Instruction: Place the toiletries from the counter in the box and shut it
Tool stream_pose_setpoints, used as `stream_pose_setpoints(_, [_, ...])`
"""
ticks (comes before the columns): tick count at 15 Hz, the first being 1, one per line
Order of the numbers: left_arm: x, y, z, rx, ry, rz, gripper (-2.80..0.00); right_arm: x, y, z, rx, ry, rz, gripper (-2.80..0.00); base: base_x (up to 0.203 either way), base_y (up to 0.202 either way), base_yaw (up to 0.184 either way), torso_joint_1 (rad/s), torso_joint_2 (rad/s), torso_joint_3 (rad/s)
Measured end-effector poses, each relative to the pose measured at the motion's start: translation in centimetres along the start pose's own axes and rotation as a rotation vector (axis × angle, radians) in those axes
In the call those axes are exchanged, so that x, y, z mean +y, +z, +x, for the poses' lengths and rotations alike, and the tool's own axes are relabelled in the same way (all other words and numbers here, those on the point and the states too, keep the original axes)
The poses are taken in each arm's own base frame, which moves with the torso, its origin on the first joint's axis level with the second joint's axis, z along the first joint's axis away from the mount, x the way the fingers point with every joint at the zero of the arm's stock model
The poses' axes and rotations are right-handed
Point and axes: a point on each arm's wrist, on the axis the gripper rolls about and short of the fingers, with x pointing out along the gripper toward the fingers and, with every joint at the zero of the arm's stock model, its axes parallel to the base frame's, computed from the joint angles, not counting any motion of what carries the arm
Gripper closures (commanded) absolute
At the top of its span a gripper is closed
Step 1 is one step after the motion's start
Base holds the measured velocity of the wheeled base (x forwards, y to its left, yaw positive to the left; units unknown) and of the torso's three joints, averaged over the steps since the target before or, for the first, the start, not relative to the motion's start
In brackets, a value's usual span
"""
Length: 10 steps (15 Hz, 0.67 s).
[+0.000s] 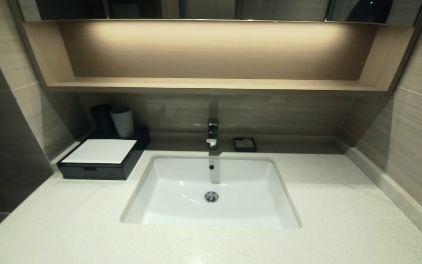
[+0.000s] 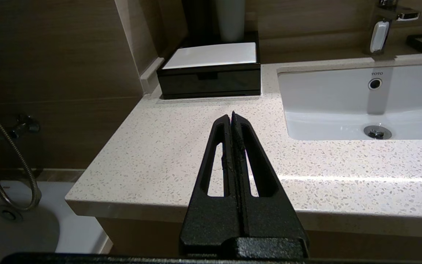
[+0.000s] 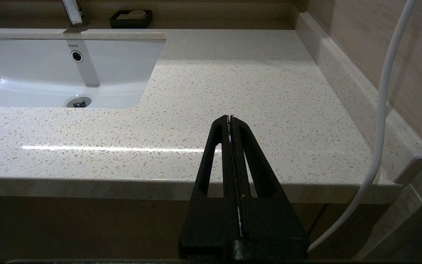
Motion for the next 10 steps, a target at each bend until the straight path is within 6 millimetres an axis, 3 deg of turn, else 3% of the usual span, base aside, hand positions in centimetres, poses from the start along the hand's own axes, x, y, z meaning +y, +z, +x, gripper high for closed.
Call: stream_pose_setpoints(10, [-0.26,-0.86,-0.45,-0.027,-0.068,-0.002,0.00,0.00,0.00,0.00,0.000,0.000,0.000,0.00,0.000,0.000,0.000,0.000,0.00,0.000])
